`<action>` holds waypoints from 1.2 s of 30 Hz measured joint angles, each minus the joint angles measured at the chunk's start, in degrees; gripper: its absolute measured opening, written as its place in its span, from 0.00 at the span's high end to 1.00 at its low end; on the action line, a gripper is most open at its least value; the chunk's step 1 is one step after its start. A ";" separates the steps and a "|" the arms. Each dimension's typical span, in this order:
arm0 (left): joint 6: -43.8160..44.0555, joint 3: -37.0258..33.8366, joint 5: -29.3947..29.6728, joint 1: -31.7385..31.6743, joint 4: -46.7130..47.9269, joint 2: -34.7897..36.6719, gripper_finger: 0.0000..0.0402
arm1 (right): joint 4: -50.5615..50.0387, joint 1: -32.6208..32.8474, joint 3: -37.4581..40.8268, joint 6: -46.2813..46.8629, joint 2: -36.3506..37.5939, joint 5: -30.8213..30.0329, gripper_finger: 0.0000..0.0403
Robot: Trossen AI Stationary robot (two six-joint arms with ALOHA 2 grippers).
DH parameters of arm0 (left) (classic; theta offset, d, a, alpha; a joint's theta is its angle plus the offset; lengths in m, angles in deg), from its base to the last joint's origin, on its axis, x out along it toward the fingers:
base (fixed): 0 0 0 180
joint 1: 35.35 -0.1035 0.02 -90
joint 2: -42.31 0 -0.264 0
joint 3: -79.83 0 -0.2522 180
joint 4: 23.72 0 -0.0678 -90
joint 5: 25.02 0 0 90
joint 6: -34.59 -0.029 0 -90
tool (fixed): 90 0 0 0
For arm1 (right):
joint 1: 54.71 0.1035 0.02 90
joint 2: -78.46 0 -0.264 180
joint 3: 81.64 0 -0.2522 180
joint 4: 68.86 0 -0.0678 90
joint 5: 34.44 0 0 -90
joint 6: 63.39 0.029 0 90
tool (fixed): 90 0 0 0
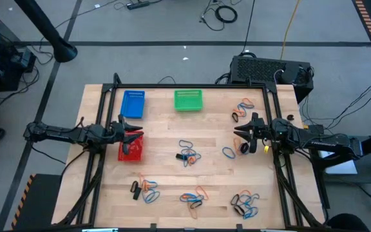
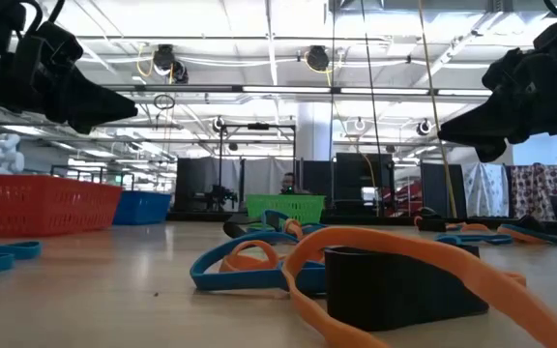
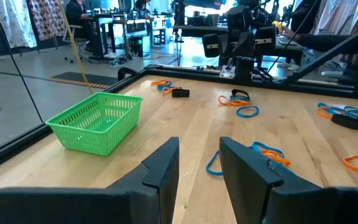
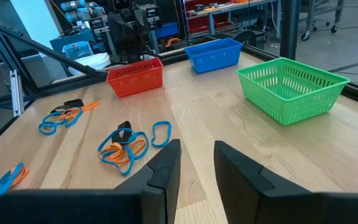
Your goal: Sort rubber bands into baskets
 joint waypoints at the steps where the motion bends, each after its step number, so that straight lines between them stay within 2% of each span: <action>1: 0.00 0.01 0.00 0.00 0.00 0.00 0.70 | 0.00 0.00 0.00 0.00 0.01 0.00 0.77; 36: -0.01 -0.01 0.01 0.01 0.00 0.00 0.70 | 0.00 0.00 0.00 0.00 0.00 0.00 0.77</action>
